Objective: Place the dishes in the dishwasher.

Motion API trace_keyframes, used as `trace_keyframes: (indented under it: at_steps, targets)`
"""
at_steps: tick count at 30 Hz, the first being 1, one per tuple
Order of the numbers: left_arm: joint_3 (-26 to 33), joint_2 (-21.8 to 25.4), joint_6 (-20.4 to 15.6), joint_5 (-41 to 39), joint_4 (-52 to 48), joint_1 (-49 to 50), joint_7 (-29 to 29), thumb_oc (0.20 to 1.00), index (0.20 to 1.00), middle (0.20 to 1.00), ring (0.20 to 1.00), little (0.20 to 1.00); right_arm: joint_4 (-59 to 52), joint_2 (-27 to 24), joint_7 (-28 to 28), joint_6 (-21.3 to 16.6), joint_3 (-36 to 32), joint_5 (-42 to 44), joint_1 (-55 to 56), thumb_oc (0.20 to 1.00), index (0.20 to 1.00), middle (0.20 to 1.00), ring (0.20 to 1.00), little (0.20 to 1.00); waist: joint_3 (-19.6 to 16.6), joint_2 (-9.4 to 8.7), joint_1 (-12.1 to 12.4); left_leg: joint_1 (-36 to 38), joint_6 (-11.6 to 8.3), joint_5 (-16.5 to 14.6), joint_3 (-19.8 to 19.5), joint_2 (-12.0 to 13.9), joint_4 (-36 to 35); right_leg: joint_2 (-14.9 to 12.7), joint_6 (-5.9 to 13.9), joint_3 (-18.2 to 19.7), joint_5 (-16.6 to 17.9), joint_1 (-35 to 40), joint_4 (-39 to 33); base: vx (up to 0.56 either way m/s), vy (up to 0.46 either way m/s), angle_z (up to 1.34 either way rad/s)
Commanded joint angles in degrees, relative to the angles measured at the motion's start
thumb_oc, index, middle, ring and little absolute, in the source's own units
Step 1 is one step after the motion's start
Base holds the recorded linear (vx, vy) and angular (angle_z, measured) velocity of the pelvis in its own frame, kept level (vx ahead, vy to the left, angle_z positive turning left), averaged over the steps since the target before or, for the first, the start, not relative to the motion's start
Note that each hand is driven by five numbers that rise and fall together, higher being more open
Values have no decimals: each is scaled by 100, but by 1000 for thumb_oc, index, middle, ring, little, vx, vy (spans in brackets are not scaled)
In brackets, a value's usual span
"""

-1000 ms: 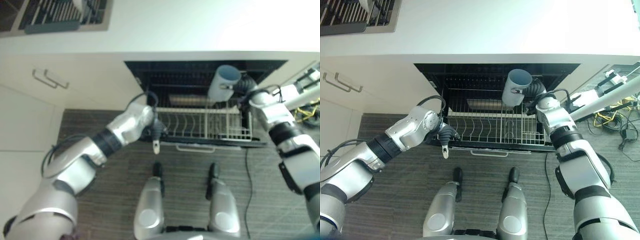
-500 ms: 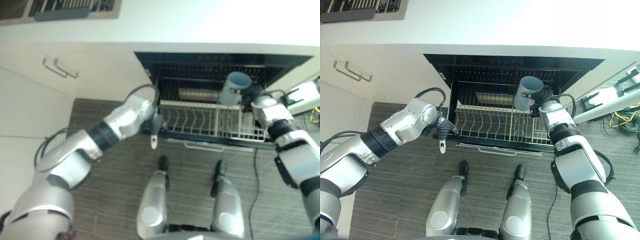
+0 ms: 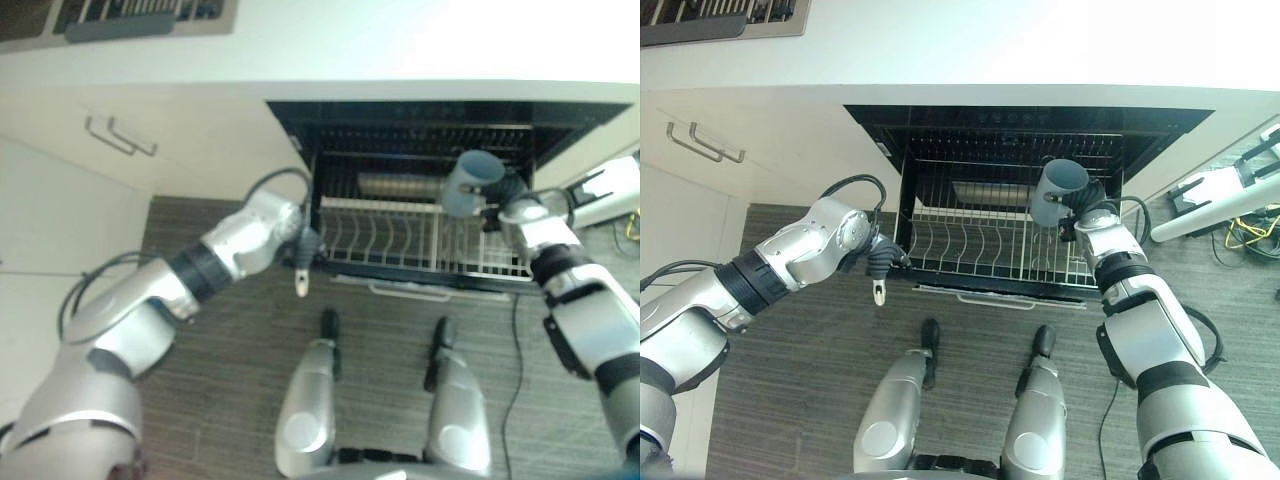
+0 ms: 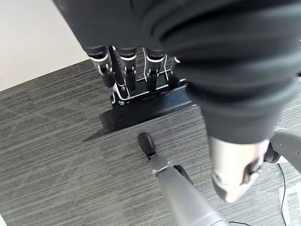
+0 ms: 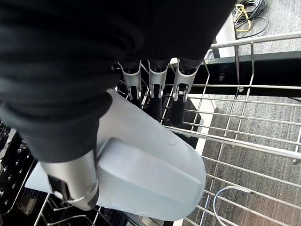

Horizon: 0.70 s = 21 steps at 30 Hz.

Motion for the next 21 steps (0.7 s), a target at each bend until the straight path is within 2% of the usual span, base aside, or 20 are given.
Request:
trace_keyframes:
  at_steps: [1, 2, 3, 4, 10, 15, 21]
  targets:
    - [140, 214, 35, -73, -36, 85, 89, 1000, 1000, 1000, 1000, 1000, 284, 177, 359, 617, 97, -225, 306, 200, 200, 200, 200, 200, 2, 10, 63, 18, 207, 166, 689, 67, -189, -143, 35, -59, -502, 139, 498, 18, 9, -8]
    - [144, 199, 40, -69, -15, 79, 93, 1000, 1000, 1000, 1000, 1000, 362, 189, 414, 647, 92, -217, 332, 216, 216, 216, 216, 216, 2, 9, 64, 16, 213, 167, 693, 60, -189, -145, 32, -57, -501, 135, 498, 17, 2, -7]
    - [136, 185, 10, -85, 54, 65, 132, 1000, 1000, 1000, 1000, 1000, 430, 204, 400, 662, 81, -252, 342, 802, 802, 802, 802, 802, 2, 8, 68, 6, 221, 173, 699, 57, -189, -148, 33, -61, -493, 124, 498, 11, -4, -6]
    - [131, 173, -9, -80, 96, 54, 148, 1000, 1000, 1000, 1000, 1000, 472, 208, 415, 687, 72, -309, 343, 1000, 1000, 1000, 1000, 1000, 2, 6, 73, -10, 224, 182, 703, 58, -189, -151, 34, -64, -484, 109, 498, -3, -21, -8]
    - [123, 108, -47, 3, 191, -18, 57, 1000, 1000, 1000, 1000, 1000, 642, 182, 99, 479, 28, -184, 182, 1000, 1000, 1000, 1000, 1000, 2, -3, 90, -117, 221, 237, 713, 76, -189, -126, 27, -58, -447, 11, 498, 0, -8, -2]
    - [79, 103, 35, -39, 211, -127, 14, 1000, 1000, 1000, 1000, 1000, 373, 219, -465, -14, -73, -36, 35, 1000, 1000, 1000, 1000, 1000, 2, -5, 58, -155, 227, 229, 750, 73, -189, -117, 32, -20, -441, -51, 498, 0, 0, 0]
    - [37, 124, 147, -71, 162, -168, -19, 1000, 1000, 1000, 1000, 1000, -42, 247, -724, -198, -14, 99, 2, 1000, 1000, 1000, 1000, 1000, 2, -4, 10, -173, 227, 225, 770, 80, -189, -98, 21, 22, -440, -95, 498, 6, 9, -2]
